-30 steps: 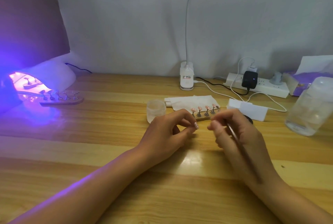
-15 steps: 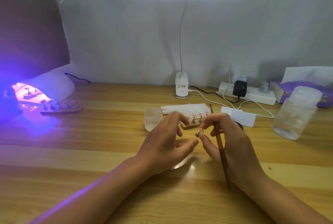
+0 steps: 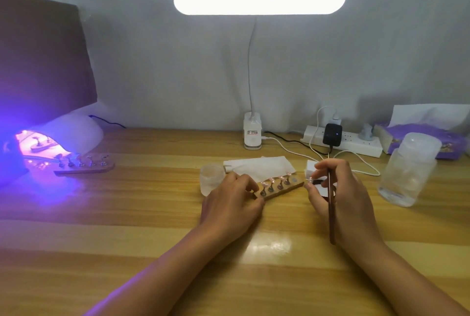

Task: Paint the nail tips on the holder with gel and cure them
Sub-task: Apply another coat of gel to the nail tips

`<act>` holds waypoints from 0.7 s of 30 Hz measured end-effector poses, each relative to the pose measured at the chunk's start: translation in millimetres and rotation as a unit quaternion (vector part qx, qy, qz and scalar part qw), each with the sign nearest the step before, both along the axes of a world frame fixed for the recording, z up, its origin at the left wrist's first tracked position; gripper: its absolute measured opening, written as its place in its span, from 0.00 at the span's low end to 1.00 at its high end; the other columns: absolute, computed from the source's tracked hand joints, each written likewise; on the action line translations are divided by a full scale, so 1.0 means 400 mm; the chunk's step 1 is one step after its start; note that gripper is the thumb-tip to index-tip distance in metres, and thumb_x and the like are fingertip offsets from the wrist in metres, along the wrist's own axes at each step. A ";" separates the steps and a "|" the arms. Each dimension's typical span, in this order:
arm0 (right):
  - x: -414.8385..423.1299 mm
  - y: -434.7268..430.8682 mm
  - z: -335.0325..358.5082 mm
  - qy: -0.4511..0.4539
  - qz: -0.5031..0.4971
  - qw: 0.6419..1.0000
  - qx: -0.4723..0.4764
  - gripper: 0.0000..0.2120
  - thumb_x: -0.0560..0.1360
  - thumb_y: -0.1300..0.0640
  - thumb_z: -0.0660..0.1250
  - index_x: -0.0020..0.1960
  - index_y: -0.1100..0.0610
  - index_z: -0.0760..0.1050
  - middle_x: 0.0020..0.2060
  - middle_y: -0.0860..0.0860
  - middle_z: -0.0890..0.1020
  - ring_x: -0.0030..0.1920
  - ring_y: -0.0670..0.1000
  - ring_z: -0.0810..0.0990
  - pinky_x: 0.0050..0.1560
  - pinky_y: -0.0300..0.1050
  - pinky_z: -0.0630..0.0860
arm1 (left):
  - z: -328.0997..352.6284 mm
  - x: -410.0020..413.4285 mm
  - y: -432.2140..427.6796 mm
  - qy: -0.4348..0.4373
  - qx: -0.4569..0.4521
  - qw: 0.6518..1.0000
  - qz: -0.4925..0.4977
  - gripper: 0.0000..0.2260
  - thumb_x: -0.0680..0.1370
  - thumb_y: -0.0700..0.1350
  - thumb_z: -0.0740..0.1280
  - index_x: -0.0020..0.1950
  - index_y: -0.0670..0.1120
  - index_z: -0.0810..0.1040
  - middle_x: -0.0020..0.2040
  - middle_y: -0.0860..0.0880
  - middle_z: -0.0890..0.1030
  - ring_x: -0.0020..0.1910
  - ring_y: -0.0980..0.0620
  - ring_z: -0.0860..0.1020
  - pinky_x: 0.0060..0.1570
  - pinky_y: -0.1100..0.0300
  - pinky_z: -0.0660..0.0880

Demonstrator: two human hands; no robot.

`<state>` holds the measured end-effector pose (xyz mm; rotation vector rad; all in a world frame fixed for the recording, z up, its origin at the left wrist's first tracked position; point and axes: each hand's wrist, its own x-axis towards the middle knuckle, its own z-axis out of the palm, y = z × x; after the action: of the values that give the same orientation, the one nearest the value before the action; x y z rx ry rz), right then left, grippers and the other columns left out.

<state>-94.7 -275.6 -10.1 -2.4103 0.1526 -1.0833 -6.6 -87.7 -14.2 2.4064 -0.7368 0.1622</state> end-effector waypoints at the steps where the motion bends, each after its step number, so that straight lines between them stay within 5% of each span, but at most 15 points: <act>1: -0.001 -0.001 0.000 0.000 0.002 1.000 0.000 0.19 0.72 0.60 0.74 0.59 0.55 0.70 0.46 0.44 0.77 0.48 0.51 0.79 0.49 0.60 0.78 | 0.002 -0.002 0.004 -0.004 -0.011 1.000 0.000 0.10 0.76 0.57 0.67 0.56 0.58 0.76 0.57 0.58 0.74 0.56 0.55 0.75 0.49 0.57 0.73; 9: -0.002 -0.001 -0.009 0.026 0.045 0.999 -0.015 0.18 0.72 0.60 0.73 0.59 0.56 0.70 0.45 0.44 0.79 0.44 0.43 0.80 0.43 0.37 0.78 | -0.004 -0.020 0.038 -0.067 -0.001 0.998 -0.013 0.08 0.74 0.56 0.68 0.51 0.58 0.76 0.52 0.60 0.73 0.42 0.58 0.73 0.35 0.67 0.63; 16: 0.000 -0.003 -0.015 0.058 0.043 0.997 -0.041 0.18 0.73 0.60 0.73 0.59 0.54 0.70 0.46 0.44 0.78 0.42 0.41 0.78 0.41 0.30 0.73 | -0.003 -0.022 0.037 -0.083 0.011 0.996 -0.031 0.09 0.75 0.55 0.68 0.54 0.57 0.75 0.53 0.61 0.72 0.43 0.59 0.72 0.34 0.69 0.63; 21: -0.003 -0.001 -0.014 0.091 0.040 0.995 -0.032 0.21 0.73 0.59 0.73 0.62 0.53 0.69 0.50 0.44 0.77 0.46 0.43 0.78 0.47 0.42 0.79 | -0.004 -0.022 0.031 -0.094 0.024 0.995 -0.005 0.09 0.76 0.55 0.66 0.55 0.57 0.75 0.54 0.60 0.73 0.42 0.58 0.72 0.35 0.66 0.64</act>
<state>-95.9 -276.1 -15.9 -2.5476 0.0810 -0.8450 -15.4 -75.3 -16.0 2.4557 -0.8448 0.3744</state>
